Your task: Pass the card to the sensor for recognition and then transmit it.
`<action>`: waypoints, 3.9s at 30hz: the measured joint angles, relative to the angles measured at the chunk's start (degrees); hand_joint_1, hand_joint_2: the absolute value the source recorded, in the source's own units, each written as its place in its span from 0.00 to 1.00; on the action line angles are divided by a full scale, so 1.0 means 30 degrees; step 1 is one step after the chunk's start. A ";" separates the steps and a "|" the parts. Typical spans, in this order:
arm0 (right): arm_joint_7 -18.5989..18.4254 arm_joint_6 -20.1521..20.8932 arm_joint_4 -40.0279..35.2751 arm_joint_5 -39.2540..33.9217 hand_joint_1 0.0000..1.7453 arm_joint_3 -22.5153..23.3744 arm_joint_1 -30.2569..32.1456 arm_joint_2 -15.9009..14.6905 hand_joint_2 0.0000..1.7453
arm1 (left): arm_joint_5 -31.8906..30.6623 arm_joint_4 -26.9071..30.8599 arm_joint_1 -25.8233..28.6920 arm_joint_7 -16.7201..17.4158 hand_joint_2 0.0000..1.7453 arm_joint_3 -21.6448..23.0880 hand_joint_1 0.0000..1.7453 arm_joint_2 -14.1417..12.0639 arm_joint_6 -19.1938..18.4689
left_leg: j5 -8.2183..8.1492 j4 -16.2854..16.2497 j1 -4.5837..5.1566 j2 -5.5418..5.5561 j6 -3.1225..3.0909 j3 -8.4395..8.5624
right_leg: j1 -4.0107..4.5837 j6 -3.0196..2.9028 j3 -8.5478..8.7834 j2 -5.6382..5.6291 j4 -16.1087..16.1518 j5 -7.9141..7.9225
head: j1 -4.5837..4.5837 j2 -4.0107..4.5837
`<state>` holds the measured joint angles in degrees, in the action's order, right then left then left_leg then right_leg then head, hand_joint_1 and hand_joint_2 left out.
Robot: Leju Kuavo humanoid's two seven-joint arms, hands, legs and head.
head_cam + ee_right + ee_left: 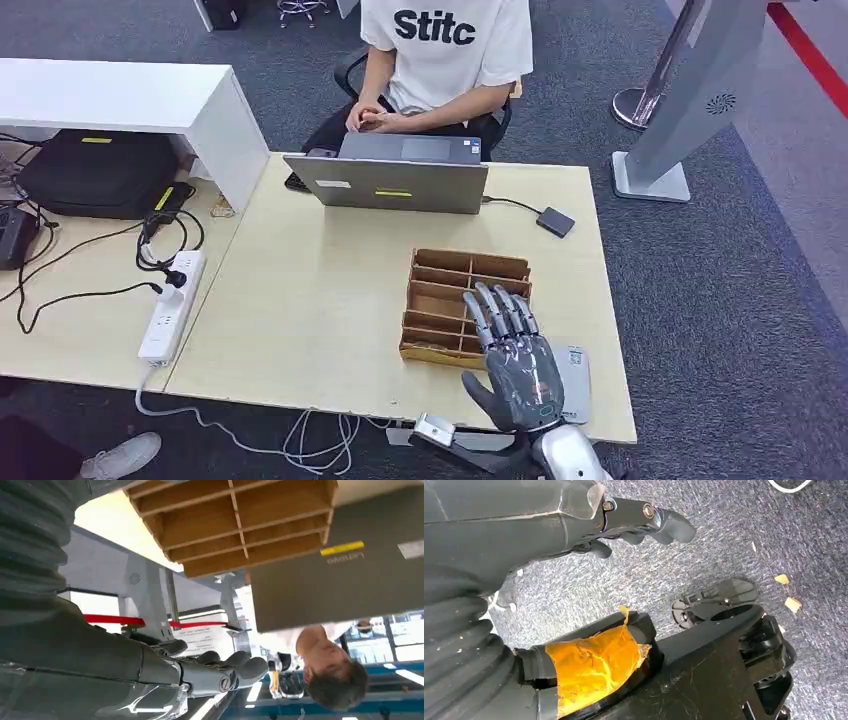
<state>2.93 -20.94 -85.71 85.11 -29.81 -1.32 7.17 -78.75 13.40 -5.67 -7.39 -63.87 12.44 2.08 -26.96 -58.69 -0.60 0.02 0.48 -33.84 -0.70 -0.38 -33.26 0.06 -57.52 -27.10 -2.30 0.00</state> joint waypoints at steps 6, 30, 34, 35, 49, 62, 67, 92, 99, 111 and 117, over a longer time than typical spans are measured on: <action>-0.0364 -0.0139 0.1151 0.0496 0.00 0.0000 -0.0010 -0.0007 1.00 | -0.0007 0.0000 0.0000 -0.0015 1.00 0.0000 0.00 0.0000 -0.0007 | 0.0000 0.0000 0.0000 0.0000 0.0000 0.0000 | 0.0000 0.0000 0.0000 0.0000 0.0000 0.0000 | 0.0000 0.0000; -0.2455 -0.0496 0.3237 0.1640 0.00 0.0015 -0.0145 -0.0219 1.00 | -0.0065 0.0000 0.0001 -0.0051 1.00 -0.0015 0.00 0.0000 0.0015 | -0.0001 0.0000 0.0001 0.0000 0.0000 0.0000 | -0.0001 0.0000 -0.0001 0.0000 0.0000 0.0000 | 0.0000 0.0000; -0.2470 -0.0481 0.3470 0.1640 0.00 0.0015 -0.0158 -0.0218 1.00 | -0.0066 0.0000 0.0000 -0.0051 1.00 -0.0015 0.00 -0.0007 0.0022 | -0.0001 0.0000 0.0001 0.0000 0.0000 0.0000 | -0.0001 0.0000 -0.0001 0.0000 0.0000 0.0000 | 0.0000 0.0000; -0.2441 -0.0474 0.3521 0.1640 0.00 0.0022 -0.0159 -0.0218 1.00 | -0.0058 0.0000 0.0001 -0.0051 1.00 -0.0015 0.00 -0.0007 0.0022 | -0.0001 0.0000 0.0000 0.0000 0.0000 0.0000 | 0.0000 0.0000 -0.0001 0.0000 0.0000 0.0000 | 0.0000 0.0000; -0.2382 -0.0459 0.3797 0.1640 0.00 0.0168 -0.0184 -0.0218 1.00 | -0.0058 0.0000 0.0001 -0.0051 1.00 -0.0022 0.00 -0.0007 0.0029 | -0.0001 0.0000 0.0001 0.0000 -0.0001 0.0000 | -0.0001 0.0000 -0.0001 0.0000 0.0000 0.0000 | 0.0000 0.0000; -0.3592 -0.0416 0.3586 0.1640 0.00 0.0707 -0.0233 -0.0466 1.00 | -0.0167 0.0000 0.0000 -0.0044 1.00 -0.0022 0.00 0.0000 0.0029 | -0.0001 -0.0001 0.0002 -0.0001 0.0000 0.0001 | -0.0001 0.0000 -0.0001 -0.0001 0.0000 0.0000 | 0.0000 0.0000; -0.3752 -0.0394 0.3513 0.1640 0.00 0.0750 -0.0254 -0.0576 1.00 | -0.0197 0.0000 0.0000 -0.0044 1.00 -0.0022 0.00 -0.0007 0.0029 | -0.0001 0.0000 0.0001 -0.0001 0.0000 0.0001 | -0.0001 0.0000 -0.0001 -0.0001 0.0000 0.0000 | 0.0000 0.0000; -0.2309 -0.0576 0.4891 0.1516 0.91 0.1298 -0.0773 -0.0415 1.00 | -0.0532 0.0000 -0.0011 -0.0051 1.00 -0.0022 0.00 0.0000 -0.0058 | -0.0001 0.0000 0.0001 -0.0001 0.0000 0.0002 | -0.0001 0.0000 0.0000 -0.0001 0.0000 0.0000 | 0.0000 0.0000; -0.1712 -0.1757 0.6880 0.1553 0.95 0.2419 -0.1454 0.0146 1.00 | -0.0758 0.0000 -0.0069 0.0022 1.00 0.0000 0.00 0.0000 -0.0408 | 0.0000 -0.0001 0.0002 -0.0001 -0.0001 0.0012 | -0.0002 0.0000 0.0010 0.0003 0.0000 0.0001 | 0.0000 0.0000; -0.1304 -0.2215 0.7498 0.1640 0.95 0.3410 -0.1717 0.0728 1.00 | -0.0815 0.0000 -0.0078 0.0014 1.00 0.0000 0.00 0.0000 -0.0509 | 0.0000 -0.0001 0.0005 0.0001 -0.0001 0.0013 | -0.0003 0.0001 0.0015 0.0007 0.0001 0.0000 | 0.0000 0.0000; -0.1122 -0.2273 0.6786 0.1640 0.95 0.3635 -0.1386 0.0772 1.00 | -0.0831 0.0000 -0.0079 0.0015 1.00 0.0007 0.00 -0.0001 -0.0510 | 0.0000 -0.0002 0.0005 0.0002 -0.0001 0.0012 | -0.0004 0.0001 0.0013 0.0006 0.0000 0.0000 | 0.0000 0.0000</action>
<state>-0.44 -27.76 -65.35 90.03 -18.91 -5.48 9.49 -81.24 13.40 -5.90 -7.34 -63.84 12.43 0.55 -26.96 -58.70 -0.58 0.03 0.48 -33.80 -0.71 -0.38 -33.22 0.08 -57.52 -27.09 -2.30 0.00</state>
